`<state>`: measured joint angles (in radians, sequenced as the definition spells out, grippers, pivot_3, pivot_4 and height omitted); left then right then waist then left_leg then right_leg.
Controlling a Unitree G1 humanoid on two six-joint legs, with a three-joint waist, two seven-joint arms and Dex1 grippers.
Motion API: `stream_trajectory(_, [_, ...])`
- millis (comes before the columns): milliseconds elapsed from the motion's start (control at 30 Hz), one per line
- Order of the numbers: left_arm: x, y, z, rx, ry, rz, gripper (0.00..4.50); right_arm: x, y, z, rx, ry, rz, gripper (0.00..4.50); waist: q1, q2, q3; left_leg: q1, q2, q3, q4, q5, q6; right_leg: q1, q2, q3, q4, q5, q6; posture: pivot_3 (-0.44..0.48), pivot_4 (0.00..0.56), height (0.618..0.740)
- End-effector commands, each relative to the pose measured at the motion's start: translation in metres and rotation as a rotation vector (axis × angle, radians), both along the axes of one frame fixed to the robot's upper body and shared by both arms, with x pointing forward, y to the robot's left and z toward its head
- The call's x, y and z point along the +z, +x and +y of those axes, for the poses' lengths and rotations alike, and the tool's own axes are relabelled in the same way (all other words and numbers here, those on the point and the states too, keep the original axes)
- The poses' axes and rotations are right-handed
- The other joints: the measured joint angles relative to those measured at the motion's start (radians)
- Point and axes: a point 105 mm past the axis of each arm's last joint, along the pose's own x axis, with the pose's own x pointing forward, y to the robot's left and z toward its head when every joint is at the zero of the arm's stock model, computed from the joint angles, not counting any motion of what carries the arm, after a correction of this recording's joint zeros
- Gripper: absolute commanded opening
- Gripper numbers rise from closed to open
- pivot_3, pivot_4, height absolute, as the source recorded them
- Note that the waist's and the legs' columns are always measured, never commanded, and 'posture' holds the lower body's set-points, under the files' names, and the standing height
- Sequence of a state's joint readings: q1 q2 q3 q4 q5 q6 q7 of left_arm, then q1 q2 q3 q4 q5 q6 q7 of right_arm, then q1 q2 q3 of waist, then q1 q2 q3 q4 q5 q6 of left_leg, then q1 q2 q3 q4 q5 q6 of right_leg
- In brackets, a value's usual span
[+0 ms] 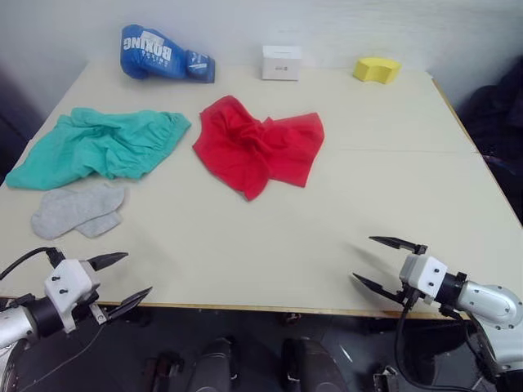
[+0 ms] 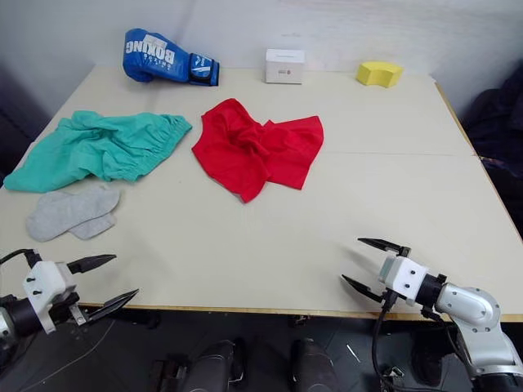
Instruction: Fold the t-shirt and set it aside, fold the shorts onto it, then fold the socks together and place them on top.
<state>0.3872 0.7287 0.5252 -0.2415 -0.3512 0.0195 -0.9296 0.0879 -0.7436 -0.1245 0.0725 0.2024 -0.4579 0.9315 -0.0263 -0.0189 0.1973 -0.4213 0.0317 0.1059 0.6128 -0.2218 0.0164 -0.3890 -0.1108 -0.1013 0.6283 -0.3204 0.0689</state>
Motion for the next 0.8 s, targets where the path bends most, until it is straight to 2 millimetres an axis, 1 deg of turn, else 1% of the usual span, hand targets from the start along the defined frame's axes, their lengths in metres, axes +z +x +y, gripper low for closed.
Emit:
stream_trajectory(33, [0.008, 0.002, 0.005, 0.023, 0.004, -0.046, 4.5, 0.012, 0.001, -0.003, 0.003, -0.007, -0.042, 4.44, 0.0, 0.0, 0.0, 0.0, 0.0, 0.0, 0.0, 0.0, 0.0, 0.0, 0.0, 0.0, 0.0, 0.0, 0.0, 0.0, 0.15, 0.74])
stream_trajectory(133, [0.017, 0.008, -0.004, -0.004, -0.061, -0.044, 4.5, 0.021, 0.011, 0.002, 0.0, 0.018, -0.046, 4.44, 0.001, 0.0, 0.0, 0.0, 0.0, 0.0, 0.0, 0.0, 0.0, 0.0, 0.0, 0.0, 0.0, 0.0, 0.0, 0.0, 0.15, 0.74])
stream_trajectory(267, [0.039, 0.028, -0.028, -0.077, -0.157, -0.027, 4.5, 0.043, 0.037, 0.023, 0.023, 0.022, -0.087, 4.44, 0.0, 0.0, 0.0, 0.0, 0.0, -0.001, 0.001, 0.001, -0.001, 0.0, 0.0, 0.0, 0.002, 0.0, 0.0, 0.0, 0.15, 0.74])
stream_trajectory(300, [0.045, 0.034, -0.038, -0.105, -0.176, -0.014, 4.5, 0.049, 0.047, 0.028, 0.018, 0.008, -0.107, 4.44, 0.0, 0.0, 0.0, 0.0, 0.0, -0.001, 0.001, 0.002, -0.001, -0.001, 0.0, 0.0, 0.002, 0.001, 0.0, 0.0, 0.15, 0.74])
stream_trajectory(333, [0.049, 0.042, -0.05, -0.142, -0.155, -0.002, 4.5, 0.056, 0.058, 0.034, 0.018, -0.006, -0.123, 4.44, 0.0, 0.0, 0.0, 0.0, 0.0, -0.001, 0.001, 0.002, -0.001, 0.0, 0.0, 0.0, 0.002, 0.001, 0.0, 0.0, 0.15, 0.74])
stream_trajectory(367, [0.051, 0.05, -0.058, -0.155, -0.123, 0.009, 4.5, 0.06, 0.066, 0.04, 0.017, -0.028, -0.14, 4.44, 0.001, 0.0, 0.0, 0.0, 0.0, -0.001, 0.001, 0.003, -0.001, 0.0, 0.0, 0.0, 0.002, 0.001, 0.0, 0.0, 0.15, 0.74])
stream_trajectory(433, [0.051, 0.072, -0.071, -0.136, -0.089, 0.037, 4.5, 0.061, 0.086, 0.05, 0.004, -0.103, -0.126, 4.44, 0.002, 0.001, 0.0, -0.001, -0.001, -0.001, 0.001, 0.005, -0.003, -0.001, 0.0, 0.0, 0.004, 0.001, 0.0, 0.0, 0.15, 0.74])
stream_trajectory(500, [0.052, 0.096, -0.089, -0.132, -0.072, 0.05, 4.5, 0.062, 0.107, 0.061, -0.007, -0.185, -0.137, 4.44, 0.003, 0.0, 0.0, -0.001, -0.002, 0.0, 0.001, 0.009, -0.002, -0.002, 0.0, 0.0, 0.005, 0.001, 0.0, 0.0, 0.15, 0.74])
stream_trajectory(600, [0.054, 0.13, -0.118, -0.117, -0.085, 0.066, 4.5, 0.061, 0.135, 0.072, -0.058, -0.228, -0.114, 4.44, 0.004, 0.0, 0.0, -0.001, -0.002, 0.002, 0.001, 0.012, -0.001, -0.003, 0.001, 0.0, 0.008, 0.001, 0.001, 0.0, 0.15, 0.74])
stream_trajectory(633, [0.051, 0.141, -0.128, -0.118, -0.059, 0.064, 4.5, 0.058, 0.142, 0.075, -0.069, -0.252, -0.099, 4.44, 0.005, 0.0, 0.0, -0.001, -0.003, 0.003, 0.001, 0.012, -0.001, -0.003, 0.001, 0.0, 0.009, 0.001, 0.001, 0.0, 0.15, 0.74])
stream_trajectory(700, [0.044, 0.16, -0.147, -0.118, -0.025, 0.073, 4.5, 0.059, 0.156, 0.081, -0.093, -0.276, -0.113, 4.44, 0.004, 0.0, 0.001, -0.001, -0.003, 0.005, 0.002, 0.013, -0.001, -0.005, 0.003, -0.002, 0.011, 0.0, 0.002, 0.0, 0.15, 0.74])
stream_trajectory(800, [0.034, 0.18, -0.17, -0.102, -0.003, 0.103, 4.5, 0.063, 0.17, 0.086, -0.131, -0.287, -0.128, 4.44, 0.002, 0.0, 0.001, -0.001, -0.002, 0.007, 0.004, 0.014, -0.001, -0.005, 0.004, -0.001, 0.015, 0.0, 0.003, 0.0, 0.15, 0.74])
